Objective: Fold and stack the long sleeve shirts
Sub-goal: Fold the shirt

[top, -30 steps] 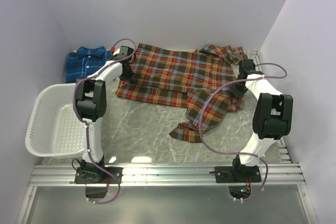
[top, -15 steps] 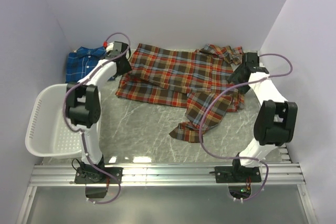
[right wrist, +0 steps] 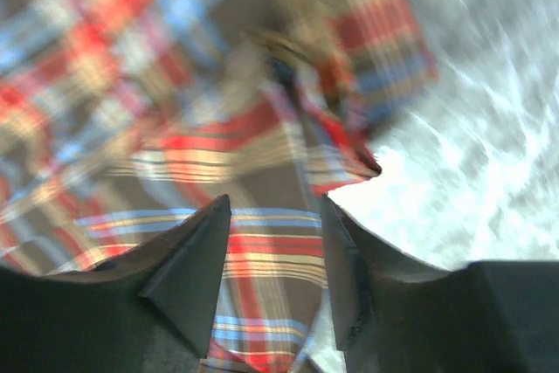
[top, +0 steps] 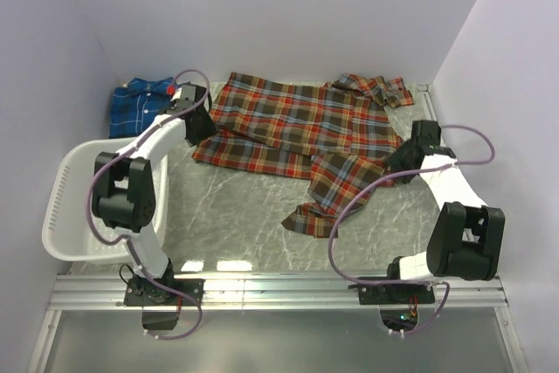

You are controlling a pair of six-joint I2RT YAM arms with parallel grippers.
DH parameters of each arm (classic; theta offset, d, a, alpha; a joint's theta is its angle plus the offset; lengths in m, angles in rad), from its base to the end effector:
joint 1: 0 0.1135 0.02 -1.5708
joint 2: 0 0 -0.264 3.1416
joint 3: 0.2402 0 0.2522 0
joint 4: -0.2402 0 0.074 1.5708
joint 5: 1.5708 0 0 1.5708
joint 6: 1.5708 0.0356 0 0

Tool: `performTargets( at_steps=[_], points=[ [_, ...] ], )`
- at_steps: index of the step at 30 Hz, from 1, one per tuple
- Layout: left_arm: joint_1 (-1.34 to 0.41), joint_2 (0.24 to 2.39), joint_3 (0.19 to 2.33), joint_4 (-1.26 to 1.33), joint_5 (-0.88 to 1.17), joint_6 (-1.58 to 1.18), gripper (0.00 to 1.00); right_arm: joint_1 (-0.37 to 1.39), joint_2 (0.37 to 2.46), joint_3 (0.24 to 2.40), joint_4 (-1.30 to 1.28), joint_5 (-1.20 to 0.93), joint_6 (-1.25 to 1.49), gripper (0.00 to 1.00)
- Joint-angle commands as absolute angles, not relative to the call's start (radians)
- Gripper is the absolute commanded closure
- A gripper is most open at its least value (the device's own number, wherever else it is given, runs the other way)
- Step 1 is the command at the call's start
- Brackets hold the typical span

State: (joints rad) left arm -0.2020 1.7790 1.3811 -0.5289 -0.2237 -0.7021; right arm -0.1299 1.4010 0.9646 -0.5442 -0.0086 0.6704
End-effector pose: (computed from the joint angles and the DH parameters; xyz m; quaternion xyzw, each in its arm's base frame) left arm 0.3826 -0.0703 0.2453 -0.2675 0.9046 -0.0421 0.3291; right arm 0.2814 -0.0365 0.2335 0.3716 0.8817 0.0816 0.2792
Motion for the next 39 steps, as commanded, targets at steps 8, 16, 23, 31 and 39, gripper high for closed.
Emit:
performTargets(
  at_steps=[8, 16, 23, 31, 39],
  points=[
    [-0.204, 1.940, 1.430, -0.495, -0.173, -0.732, 0.55, -0.252, 1.419, 0.790, -0.310, -0.141, 0.805, 0.69],
    [-0.196, 1.993, 1.361, -0.503, -0.184, -0.749, 0.57, -0.293, 1.509, 0.729, -0.256, -0.127, 0.834, 0.79],
    [-0.187, 1.933, 1.261, -0.531, -0.179, -0.768, 0.57, -0.321, 1.523, 0.716, -0.313, -0.077, 0.835, 0.78],
    [-0.187, 1.749, 1.025, -0.522, -0.146, -0.811, 0.51, -0.319, 1.425, 0.759, -0.385, -0.002, 0.801, 0.76],
    [-0.285, 1.513, 1.000, -0.512, -0.207, -0.698, 0.27, -0.217, 1.232, 0.764, -0.449, 0.023, 0.694, 0.49]
  ],
)
